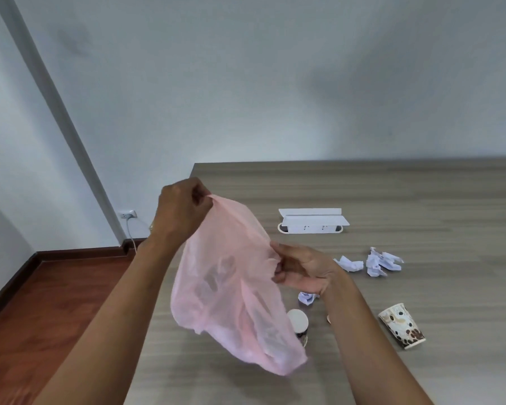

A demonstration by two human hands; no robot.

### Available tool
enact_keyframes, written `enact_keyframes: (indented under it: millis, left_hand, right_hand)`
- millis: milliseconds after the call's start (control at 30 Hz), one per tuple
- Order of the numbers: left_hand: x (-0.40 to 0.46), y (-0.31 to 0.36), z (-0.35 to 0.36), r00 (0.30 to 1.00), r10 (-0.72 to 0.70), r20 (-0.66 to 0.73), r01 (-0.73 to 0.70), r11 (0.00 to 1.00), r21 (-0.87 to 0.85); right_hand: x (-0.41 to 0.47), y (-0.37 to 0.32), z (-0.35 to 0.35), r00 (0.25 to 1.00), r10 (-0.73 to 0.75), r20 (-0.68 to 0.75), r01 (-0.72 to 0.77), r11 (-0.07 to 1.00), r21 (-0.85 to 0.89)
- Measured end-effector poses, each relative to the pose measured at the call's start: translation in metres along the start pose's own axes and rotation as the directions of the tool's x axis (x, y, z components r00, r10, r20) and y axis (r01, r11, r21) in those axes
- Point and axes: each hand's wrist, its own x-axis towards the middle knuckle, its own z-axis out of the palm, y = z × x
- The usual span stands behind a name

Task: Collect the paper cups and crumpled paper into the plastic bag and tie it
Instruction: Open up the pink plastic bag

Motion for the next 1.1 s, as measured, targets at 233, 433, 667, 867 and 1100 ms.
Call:
enact_keyframes:
  millis: [233, 433, 667, 867, 1100]
  left_hand:
    - [-0.003, -0.001, -0.001, 0.997, -0.028, -0.069, 0.028, 1.000, -0.002]
    - [-0.004, -0.006, -0.005, 0.994, -0.056, -0.093, 0.054, 0.998, -0.023]
    - [0.003, -0.013, -0.018, 0.974, -0.132, -0.185, 0.124, 0.991, -0.057]
    - [0.006, -0.029, -0.033, 0.922, -0.289, -0.259, 0.264, 0.956, -0.126]
    - [-0.001, -0.047, -0.032, 0.887, -0.407, -0.219, 0.395, 0.913, -0.100]
  right_hand:
    - [0.011, 0.001, 0.009, 0.999, -0.050, -0.011, 0.052, 0.973, 0.224]
    - [0.008, 0.001, 0.016, 0.984, -0.012, -0.176, 0.029, 0.995, 0.092]
    - [-0.007, 0.014, 0.006, 1.000, 0.014, 0.003, -0.013, 0.981, -0.195]
    - [-0.007, 0.017, -0.005, 0.997, 0.023, 0.072, -0.023, 1.000, -0.001]
    - [-0.009, 0.016, 0.008, 0.996, 0.034, -0.085, -0.015, 0.977, 0.213]
